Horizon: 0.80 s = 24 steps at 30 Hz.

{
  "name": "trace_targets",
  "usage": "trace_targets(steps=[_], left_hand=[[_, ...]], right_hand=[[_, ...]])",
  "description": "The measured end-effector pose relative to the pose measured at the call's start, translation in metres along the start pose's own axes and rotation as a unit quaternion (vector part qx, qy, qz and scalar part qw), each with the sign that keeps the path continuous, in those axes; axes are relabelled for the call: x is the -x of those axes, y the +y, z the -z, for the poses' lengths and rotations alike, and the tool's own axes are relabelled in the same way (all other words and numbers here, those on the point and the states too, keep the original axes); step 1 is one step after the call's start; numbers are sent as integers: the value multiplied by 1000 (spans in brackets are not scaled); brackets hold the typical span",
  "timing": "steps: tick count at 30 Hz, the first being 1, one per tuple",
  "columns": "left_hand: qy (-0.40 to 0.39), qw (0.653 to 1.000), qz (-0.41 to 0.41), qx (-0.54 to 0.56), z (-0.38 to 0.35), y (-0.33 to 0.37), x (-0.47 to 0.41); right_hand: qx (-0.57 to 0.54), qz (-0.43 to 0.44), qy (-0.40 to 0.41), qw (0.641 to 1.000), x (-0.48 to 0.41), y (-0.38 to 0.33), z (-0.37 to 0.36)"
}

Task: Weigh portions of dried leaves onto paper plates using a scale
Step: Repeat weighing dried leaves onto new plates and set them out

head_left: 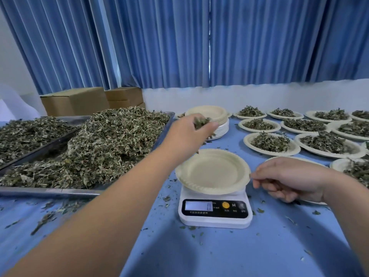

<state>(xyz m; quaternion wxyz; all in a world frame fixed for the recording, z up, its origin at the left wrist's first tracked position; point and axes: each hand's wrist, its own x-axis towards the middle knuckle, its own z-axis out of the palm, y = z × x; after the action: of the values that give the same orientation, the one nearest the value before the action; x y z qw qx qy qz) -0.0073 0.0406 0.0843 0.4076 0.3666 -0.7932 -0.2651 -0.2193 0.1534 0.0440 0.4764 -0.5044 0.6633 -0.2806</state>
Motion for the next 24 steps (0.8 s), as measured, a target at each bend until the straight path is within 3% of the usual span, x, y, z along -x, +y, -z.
trace_targets(steps=[5, 8, 11, 14, 18, 21, 24], left_hand=[[-166, 981, -14, -102, -28, -12, 11], [-216, 958, -51, -179, -25, -18, 14], [-187, 961, -78, -187, -10, -18, 16], [-89, 967, -91, -219, 17, -31, 11], [-7, 939, 55, -340, 63, -82, -4], [-94, 882, 195, -418, 87, -126, 6], [-220, 826, 262, -447, 91, -152, 21]], right_hand=[[9, 17, -12, 1000, 1, -1, -2], [11, 21, -14, 1000, 0, -1, -2], [11, 19, -23, 999, 2, 1, 3], [4, 6, -25, 1000, 3, 3, 8], [5, -14, -16, 1000, 0, 6, 8], [18, -18, -18, 1000, 1, 5, 6], [24, -20, -15, 999, 2, 4, 4]])
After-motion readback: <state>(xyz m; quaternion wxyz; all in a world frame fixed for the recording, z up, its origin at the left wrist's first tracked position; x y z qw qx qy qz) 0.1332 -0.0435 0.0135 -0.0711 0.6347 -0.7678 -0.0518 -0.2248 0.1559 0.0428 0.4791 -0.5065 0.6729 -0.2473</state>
